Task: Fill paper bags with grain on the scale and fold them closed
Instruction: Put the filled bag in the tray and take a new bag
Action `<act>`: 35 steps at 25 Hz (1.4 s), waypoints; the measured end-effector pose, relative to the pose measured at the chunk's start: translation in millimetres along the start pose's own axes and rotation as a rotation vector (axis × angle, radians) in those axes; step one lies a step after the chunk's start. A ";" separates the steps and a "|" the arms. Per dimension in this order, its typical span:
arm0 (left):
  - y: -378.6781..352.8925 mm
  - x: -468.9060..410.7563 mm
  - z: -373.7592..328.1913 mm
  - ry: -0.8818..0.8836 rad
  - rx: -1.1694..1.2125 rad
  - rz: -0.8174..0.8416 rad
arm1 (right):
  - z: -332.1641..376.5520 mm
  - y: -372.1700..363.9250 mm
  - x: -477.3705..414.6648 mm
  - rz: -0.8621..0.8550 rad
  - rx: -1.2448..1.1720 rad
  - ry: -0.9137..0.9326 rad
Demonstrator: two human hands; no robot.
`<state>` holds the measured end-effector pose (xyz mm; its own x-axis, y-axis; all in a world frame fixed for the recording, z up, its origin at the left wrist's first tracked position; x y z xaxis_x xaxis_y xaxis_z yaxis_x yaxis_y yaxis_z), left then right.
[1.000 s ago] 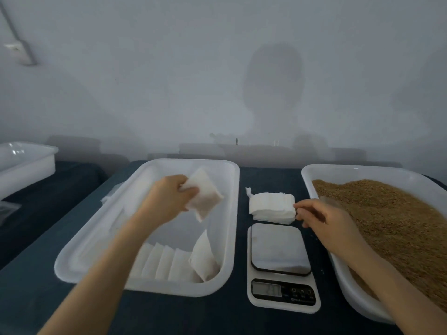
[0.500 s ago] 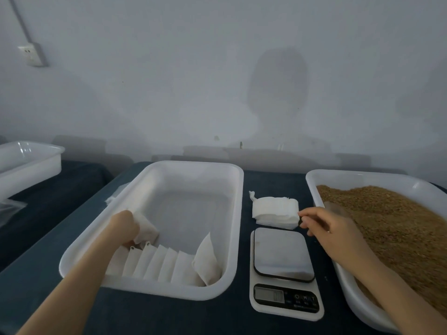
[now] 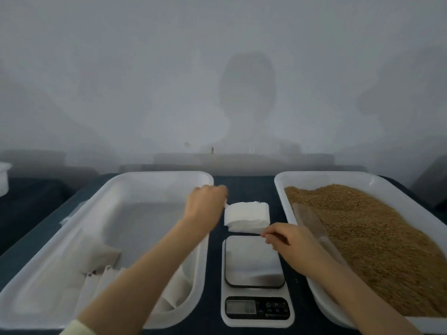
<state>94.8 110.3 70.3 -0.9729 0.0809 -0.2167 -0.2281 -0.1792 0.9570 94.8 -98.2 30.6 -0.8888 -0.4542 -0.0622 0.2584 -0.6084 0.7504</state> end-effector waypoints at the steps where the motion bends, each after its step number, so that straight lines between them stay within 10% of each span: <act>1: -9.6 -17.0 -22.2 -0.063 0.006 0.065 | -1.4 -0.4 -0.3 -0.002 -0.007 0.000; 7: -88.2 -56.4 -45.6 -0.103 -0.064 0.574 | -6.8 -1.5 -2.5 -0.009 -0.009 0.049; 19: -72.6 -52.4 -35.7 -0.115 0.050 0.289 | -6.6 -3.6 -4.8 0.000 0.013 0.049; 26: -20.6 -16.7 -7.3 0.295 0.996 -0.089 | -2.6 -1.9 -2.1 -0.057 -0.010 0.068; 29: -8.6 18.7 -19.4 0.375 1.538 -0.057 | 2.2 5.5 -0.1 -0.197 -0.078 0.063; 35: -13.7 59.8 -36.0 0.389 1.822 0.084 | 18.3 8.0 10.3 -0.174 -0.063 0.211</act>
<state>38.4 82.3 37.3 -0.9910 -0.1187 0.0616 -0.1239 0.9884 -0.0884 80.7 -95.9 48.0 -0.8249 -0.4611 -0.3271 0.1377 -0.7250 0.6748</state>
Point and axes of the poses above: each hand's wrist, its own x-axis away from the middle knuckle, its own y-axis out of the back of the hand, z = x × y, the point moved 3 cm from there along -x, towards the middle knuckle, and after that the axes turned 14 degrees about -y, right-handed, at the moved point
